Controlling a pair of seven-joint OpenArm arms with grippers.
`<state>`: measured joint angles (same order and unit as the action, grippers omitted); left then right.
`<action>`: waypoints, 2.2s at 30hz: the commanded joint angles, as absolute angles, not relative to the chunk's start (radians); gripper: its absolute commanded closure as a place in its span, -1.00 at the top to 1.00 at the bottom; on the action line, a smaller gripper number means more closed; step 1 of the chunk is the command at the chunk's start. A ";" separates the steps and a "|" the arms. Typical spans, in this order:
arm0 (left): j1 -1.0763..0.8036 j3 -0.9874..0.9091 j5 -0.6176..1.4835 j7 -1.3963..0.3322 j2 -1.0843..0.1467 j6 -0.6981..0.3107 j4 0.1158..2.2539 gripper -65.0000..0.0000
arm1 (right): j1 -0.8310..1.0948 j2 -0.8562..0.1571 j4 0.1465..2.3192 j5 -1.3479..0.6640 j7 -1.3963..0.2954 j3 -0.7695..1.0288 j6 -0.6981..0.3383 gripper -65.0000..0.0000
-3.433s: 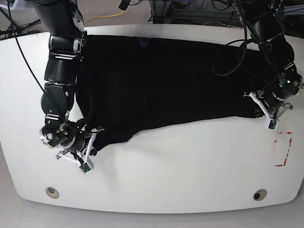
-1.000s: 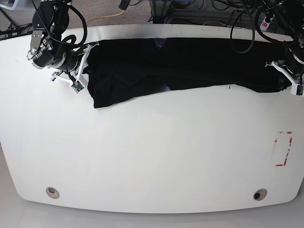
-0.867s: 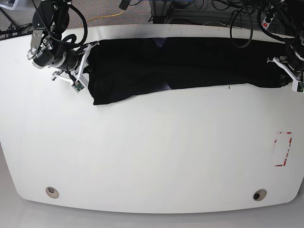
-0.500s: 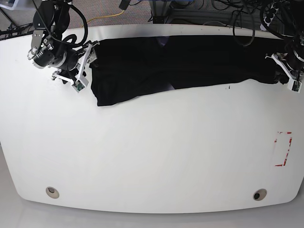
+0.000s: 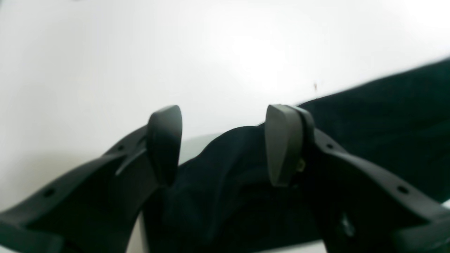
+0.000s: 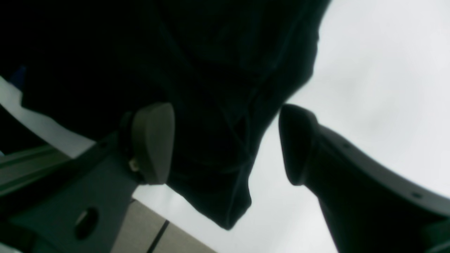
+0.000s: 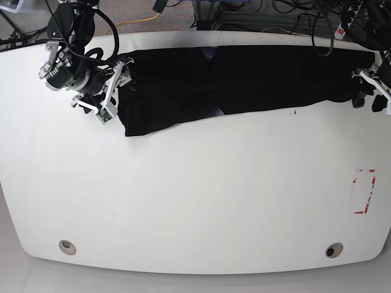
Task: Fold the T-shirt properly
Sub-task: 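Pull the folded edge back with both grippers, straightening the long strip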
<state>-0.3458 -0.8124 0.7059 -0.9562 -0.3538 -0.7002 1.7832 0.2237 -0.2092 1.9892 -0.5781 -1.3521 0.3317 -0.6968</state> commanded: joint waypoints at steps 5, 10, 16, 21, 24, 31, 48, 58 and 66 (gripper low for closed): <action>-0.337 -0.805 0.608 -0.992 -0.384 -0.698 1.773 0.04 | 0.193 -0.153 2.005 -0.579 -1.339 0.329 -0.698 0.37; -0.340 -0.751 0.483 -0.993 -0.386 -0.698 1.702 0.04 | 0.157 -0.090 1.995 -0.573 -1.337 0.328 -0.698 0.37; -0.340 -0.751 0.389 -0.993 -0.390 -0.698 1.636 0.04 | 0.125 -0.059 1.925 -0.573 -1.337 0.328 -0.698 0.37; -0.338 -0.750 0.320 -0.970 -0.392 -0.698 1.613 0.04 | 0.102 -0.058 1.808 -0.572 -1.334 0.328 -0.698 0.36; -0.344 -0.750 0.305 -0.943 -0.392 -0.698 1.613 0.04 | 0.096 -0.065 1.744 -0.568 -1.302 0.321 -0.698 0.36; -0.340 -0.794 0.309 -0.937 -0.394 -0.698 1.649 -0.10 | 0.102 -0.111 1.675 -0.449 -1.190 0.245 -0.698 0.36; -0.364 -0.806 0.386 -1.017 -0.507 -0.698 1.707 -0.22 | 0.093 -0.110 1.638 -0.380 -1.136 0.245 -0.698 0.36; -0.367 -0.754 0.311 -1.038 -0.384 -0.698 1.662 -0.22 | 0.093 -0.111 1.639 -0.375 -1.135 0.245 -0.698 0.36; -0.364 -0.742 0.266 -0.980 -0.378 -0.698 1.531 -0.22 | 0.091 -0.113 1.636 -0.372 -1.133 0.245 -0.698 0.36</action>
